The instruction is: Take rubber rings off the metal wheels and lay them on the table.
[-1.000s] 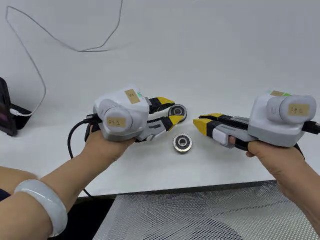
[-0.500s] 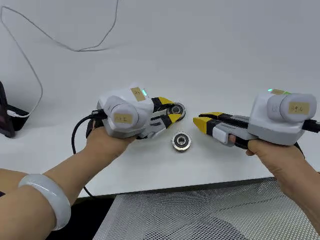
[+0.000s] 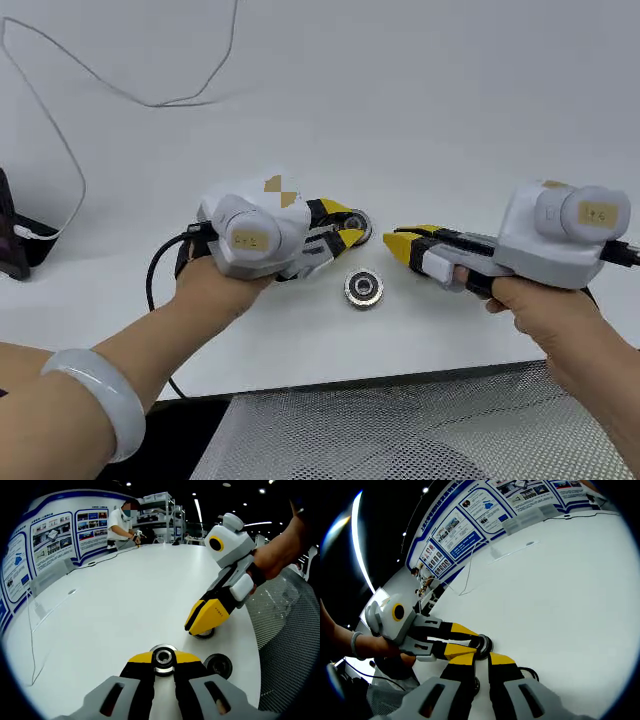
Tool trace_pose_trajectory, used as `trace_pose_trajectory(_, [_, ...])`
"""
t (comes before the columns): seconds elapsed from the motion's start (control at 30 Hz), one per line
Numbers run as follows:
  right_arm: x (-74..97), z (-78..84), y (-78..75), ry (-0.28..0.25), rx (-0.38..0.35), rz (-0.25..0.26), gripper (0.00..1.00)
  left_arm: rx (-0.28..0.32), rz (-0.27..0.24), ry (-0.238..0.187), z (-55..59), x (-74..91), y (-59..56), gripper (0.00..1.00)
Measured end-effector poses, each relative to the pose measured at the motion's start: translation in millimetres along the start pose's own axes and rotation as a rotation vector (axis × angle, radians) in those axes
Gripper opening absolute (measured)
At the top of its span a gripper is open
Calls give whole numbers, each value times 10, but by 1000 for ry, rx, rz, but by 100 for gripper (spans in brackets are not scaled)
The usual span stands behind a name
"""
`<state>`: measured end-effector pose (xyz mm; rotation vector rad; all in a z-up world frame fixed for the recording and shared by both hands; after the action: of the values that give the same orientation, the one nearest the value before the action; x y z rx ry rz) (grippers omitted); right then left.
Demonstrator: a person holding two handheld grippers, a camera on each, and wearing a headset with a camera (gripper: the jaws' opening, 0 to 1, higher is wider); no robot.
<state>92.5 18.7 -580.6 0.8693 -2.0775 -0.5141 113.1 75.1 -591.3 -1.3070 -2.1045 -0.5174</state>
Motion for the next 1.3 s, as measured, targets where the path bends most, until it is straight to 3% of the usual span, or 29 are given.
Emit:
trace_pose_trajectory(0.57, [-246, -11, -43, 15, -145, -45, 12, 9, 5, -15, 22, 11, 6, 13])
trace_pose_trajectory(1.3, [-332, 11, -59, 4, -275, -94, 16, 21, 8, -25, 2, 19, -12, 13])
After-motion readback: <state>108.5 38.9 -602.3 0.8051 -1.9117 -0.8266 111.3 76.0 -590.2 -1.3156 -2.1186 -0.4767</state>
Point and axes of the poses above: the centre of the closed fingertips' face, and the gripper's own axes: x roughly backward along the fingers, y roughly to its left, z roughly out of its underside, the point moved 2 cm from there along x, roughly backward along the fingers, and after that the axes turned 6 degrees about y, right-handed, at the moved point
